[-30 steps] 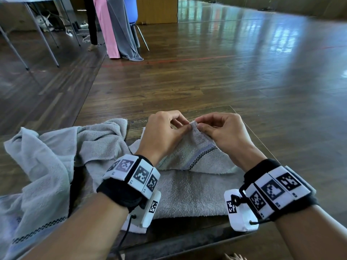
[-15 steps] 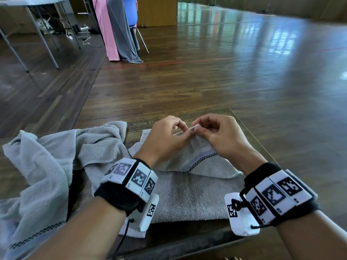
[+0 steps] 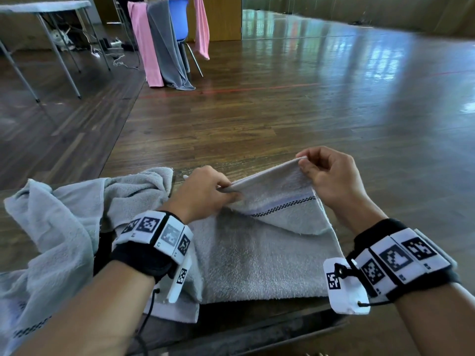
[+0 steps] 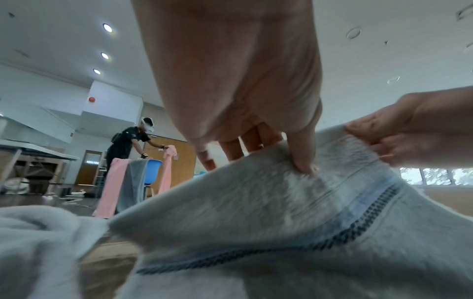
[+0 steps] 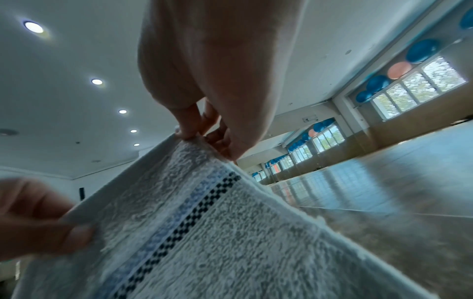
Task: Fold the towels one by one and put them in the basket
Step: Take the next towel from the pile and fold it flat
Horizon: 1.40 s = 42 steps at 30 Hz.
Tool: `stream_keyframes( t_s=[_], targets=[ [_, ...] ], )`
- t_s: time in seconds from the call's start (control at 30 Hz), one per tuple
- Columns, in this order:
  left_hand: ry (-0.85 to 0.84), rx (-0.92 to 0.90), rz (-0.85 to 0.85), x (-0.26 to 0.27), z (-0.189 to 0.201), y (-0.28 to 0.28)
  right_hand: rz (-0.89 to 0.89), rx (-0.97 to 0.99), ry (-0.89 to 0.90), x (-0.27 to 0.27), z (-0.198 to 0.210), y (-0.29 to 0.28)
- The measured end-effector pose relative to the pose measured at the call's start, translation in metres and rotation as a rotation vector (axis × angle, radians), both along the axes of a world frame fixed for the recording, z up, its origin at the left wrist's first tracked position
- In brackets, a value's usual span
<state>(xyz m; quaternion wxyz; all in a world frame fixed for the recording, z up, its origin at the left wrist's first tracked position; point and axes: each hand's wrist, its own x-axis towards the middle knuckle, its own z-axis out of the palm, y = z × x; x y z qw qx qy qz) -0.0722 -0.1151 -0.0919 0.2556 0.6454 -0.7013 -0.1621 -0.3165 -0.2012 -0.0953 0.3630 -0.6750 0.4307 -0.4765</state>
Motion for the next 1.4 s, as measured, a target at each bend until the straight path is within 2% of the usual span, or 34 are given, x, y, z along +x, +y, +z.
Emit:
stream_keyframes(
  t_s=[0.27,0.43,0.67,0.8,0.9,0.97,1.07,1.2,1.3,1.4],
  targets=[
    [-0.020,0.002,0.210,0.038,-0.002,0.018,-0.139,-0.002,0.080,-0.020,-0.003,-0.005],
    [-0.063,-0.048,0.279,0.050,-0.012,0.025,-0.113,0.029,0.137,-0.021,-0.010,0.006],
    [-0.040,-0.154,0.379,0.059,-0.017,0.038,-0.166,0.057,0.075,-0.028,-0.017,0.010],
    [0.052,-0.203,0.434,0.062,-0.015,0.041,-0.179,0.090,0.029,-0.033,-0.022,0.007],
    [0.015,-0.204,0.407,0.056,-0.007,0.044,-0.193,0.078,0.017,-0.036,-0.023,0.009],
    [0.036,-0.212,0.415,0.049,0.003,0.047,-0.204,0.087,0.007,-0.039,-0.017,0.009],
    [0.171,-0.212,0.469,0.039,0.031,0.042,-0.161,0.138,-0.018,-0.039,0.010,-0.001],
    [0.354,-0.275,0.514,0.032,0.098,0.025,-0.128,0.087,-0.111,-0.040,0.068,-0.018],
    [0.333,-0.385,0.485,0.027,0.148,0.020,-0.090,0.000,-0.145,-0.051,0.109,-0.021],
    [0.236,-0.520,0.443,0.019,0.178,0.023,-0.046,-0.084,-0.235,-0.063,0.140,-0.015]
  ],
)
